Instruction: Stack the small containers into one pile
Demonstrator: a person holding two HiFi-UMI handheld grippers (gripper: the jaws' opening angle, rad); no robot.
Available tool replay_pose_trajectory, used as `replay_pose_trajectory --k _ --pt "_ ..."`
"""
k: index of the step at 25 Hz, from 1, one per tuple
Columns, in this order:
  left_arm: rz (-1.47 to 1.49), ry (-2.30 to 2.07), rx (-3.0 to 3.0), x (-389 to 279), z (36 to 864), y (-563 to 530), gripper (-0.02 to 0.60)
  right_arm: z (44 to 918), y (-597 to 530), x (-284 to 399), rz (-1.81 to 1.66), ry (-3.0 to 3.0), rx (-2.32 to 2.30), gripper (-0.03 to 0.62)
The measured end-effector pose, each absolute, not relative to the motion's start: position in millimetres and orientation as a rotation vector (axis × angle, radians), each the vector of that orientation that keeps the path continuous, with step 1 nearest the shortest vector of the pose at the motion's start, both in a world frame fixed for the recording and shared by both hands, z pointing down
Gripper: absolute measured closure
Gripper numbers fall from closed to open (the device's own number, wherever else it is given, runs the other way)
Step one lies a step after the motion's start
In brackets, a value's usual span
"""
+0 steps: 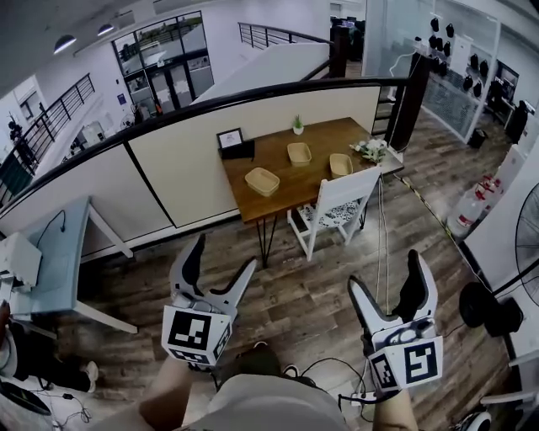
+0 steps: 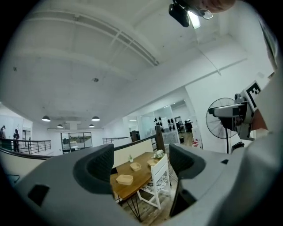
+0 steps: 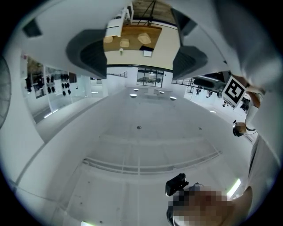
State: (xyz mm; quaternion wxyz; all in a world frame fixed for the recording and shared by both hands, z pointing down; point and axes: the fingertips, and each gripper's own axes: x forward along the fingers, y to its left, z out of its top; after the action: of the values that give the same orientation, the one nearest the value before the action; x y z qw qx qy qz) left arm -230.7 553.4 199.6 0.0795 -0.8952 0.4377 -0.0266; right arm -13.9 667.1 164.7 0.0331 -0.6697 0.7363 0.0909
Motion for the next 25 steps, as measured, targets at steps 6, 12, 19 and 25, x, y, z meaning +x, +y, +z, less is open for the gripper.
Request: replay_pose_trajectory --k 6,12,19,25 --pt "-0.119 1.344 -2.704 -222.9 216.2 546.3 0.206 173.0 655.2 -0.7 0.275 2.270 -2.081 0.129" --pt "-0.128 1.308 -2.750 -205.9 227.7 519.4 0.207 179.5 619.4 8.0 0.257 2.298 -2.074 0.129" --pt "-0.174 1.297 -2.756 -192.1 241.4 462.6 0.207 192.8 560.1 18.6 0.229 2.309 -2.062 0.132" --pt "-0.184 1.315 -2.764 -181.2 244.8 385.0 0.207 208.2 478.2 25.2 0.168 2.361 -2.068 0.134"
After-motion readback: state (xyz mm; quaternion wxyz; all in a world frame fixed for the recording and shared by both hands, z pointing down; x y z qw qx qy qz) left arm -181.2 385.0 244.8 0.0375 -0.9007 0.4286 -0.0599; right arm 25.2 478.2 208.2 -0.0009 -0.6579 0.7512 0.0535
